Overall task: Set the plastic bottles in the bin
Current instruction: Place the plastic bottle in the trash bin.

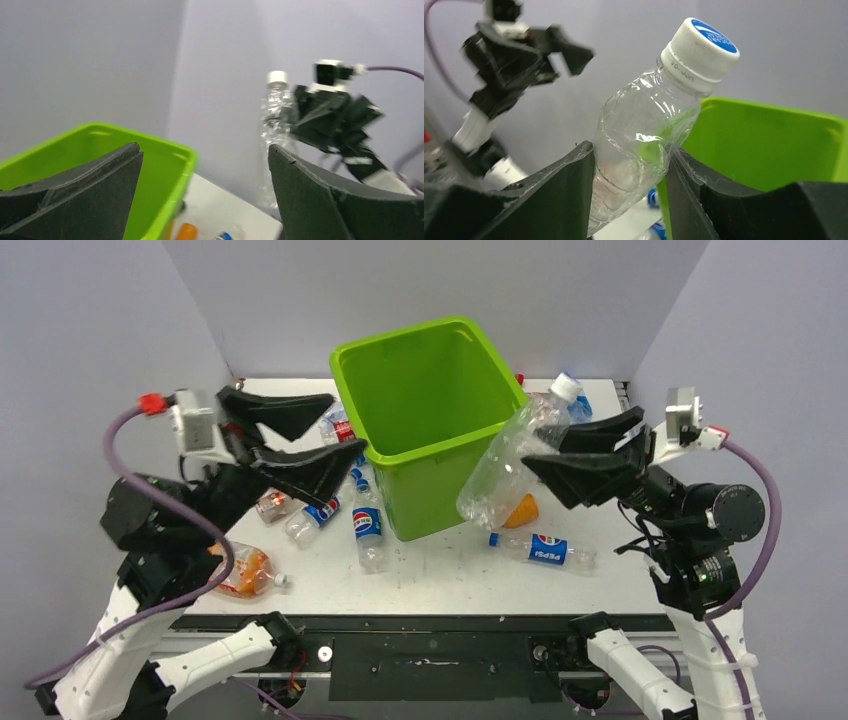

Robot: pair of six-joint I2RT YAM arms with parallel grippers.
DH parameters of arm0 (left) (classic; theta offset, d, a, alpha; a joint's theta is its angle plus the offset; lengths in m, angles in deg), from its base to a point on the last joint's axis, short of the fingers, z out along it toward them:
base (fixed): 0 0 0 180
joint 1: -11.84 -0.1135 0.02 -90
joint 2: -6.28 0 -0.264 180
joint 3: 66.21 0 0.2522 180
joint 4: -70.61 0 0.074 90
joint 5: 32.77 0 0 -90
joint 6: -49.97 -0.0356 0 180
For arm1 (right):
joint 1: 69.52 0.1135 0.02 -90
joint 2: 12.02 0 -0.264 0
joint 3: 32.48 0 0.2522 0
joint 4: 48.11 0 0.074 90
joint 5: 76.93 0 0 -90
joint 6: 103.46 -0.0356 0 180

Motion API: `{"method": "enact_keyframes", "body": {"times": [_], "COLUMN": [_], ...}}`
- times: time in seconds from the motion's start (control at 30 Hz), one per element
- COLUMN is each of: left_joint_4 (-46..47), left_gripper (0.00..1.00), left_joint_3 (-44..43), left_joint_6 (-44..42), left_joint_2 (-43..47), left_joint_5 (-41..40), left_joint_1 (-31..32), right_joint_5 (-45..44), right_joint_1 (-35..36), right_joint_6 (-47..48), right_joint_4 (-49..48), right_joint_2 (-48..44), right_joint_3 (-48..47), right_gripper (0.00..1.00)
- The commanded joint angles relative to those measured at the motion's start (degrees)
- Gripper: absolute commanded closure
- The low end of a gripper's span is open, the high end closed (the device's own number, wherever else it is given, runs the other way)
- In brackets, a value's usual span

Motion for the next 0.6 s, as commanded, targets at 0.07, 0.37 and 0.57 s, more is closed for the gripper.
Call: {"method": "enact_keyframes", "body": {"times": [0.07, 0.37, 0.57], "left_joint_4": [4.7, 2.2, -14.0], "left_gripper": [0.04, 0.04, 0.04], "left_joint_3": [-3.6, -19.4, -33.7], "left_joint_6": [14.9, 19.5, 7.0], "left_joint_2": [-10.0, -27.9, -36.9], "left_joint_5": [30.0, 39.3, 30.0], "left_joint_1": [0.0, 4.8, 14.1], "right_joint_5": [18.7, 19.8, 17.9], "right_joint_1": [1.2, 2.2, 2.7], "right_joint_6": [-9.9, -4.4, 0.4], "right_joint_4": [-15.0, -5.4, 0.3], "right_joint_2": [-6.8, -8.2, -7.8], "right_joint_3": [12.6, 13.1, 10.9], "right_gripper": [0.95, 0.95, 0.95]}}
